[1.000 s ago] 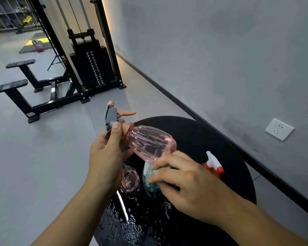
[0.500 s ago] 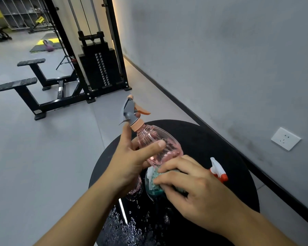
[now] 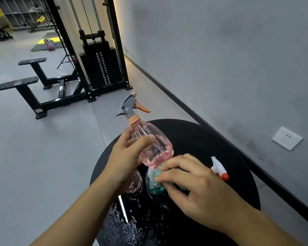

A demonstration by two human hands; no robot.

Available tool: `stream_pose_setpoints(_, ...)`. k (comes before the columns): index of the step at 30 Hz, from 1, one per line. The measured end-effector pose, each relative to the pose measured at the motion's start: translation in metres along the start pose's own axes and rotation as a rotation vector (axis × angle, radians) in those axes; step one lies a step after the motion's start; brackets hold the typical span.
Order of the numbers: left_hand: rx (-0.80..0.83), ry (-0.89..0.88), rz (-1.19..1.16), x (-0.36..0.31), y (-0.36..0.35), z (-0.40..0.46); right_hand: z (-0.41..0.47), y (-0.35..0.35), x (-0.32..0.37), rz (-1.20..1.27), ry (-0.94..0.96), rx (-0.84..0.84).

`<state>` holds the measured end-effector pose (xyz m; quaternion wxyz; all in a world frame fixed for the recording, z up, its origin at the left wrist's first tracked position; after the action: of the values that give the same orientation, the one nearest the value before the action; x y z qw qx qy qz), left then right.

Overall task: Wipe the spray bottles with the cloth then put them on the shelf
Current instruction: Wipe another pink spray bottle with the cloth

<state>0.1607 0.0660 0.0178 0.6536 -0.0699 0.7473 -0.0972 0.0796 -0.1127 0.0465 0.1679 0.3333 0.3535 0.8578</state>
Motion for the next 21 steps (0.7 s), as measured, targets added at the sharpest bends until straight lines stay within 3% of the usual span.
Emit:
stream_pose_setpoints(8, -0.105, 0.071, 0.01, 0.002, 0.01, 0.002, -0.003, 0.006, -0.005, -0.095, -0.033, -0.034)
stream_pose_setpoints(21, 0.108, 0.152, 0.044, 0.007, 0.018, -0.006, 0.001, 0.029, -0.021, -0.159, -0.148, -0.299)
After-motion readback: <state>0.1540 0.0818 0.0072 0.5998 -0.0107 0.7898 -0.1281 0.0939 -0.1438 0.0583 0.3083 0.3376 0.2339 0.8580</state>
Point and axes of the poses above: each hand's wrist, its own z-axis towards the middle knuckle, its own y-axis out of the back of the hand, x = y × z, the point moved 4 cm from there along z, towards the middle knuckle, and after that the axes turned 2 degrees about y, right-handed, at the moved point
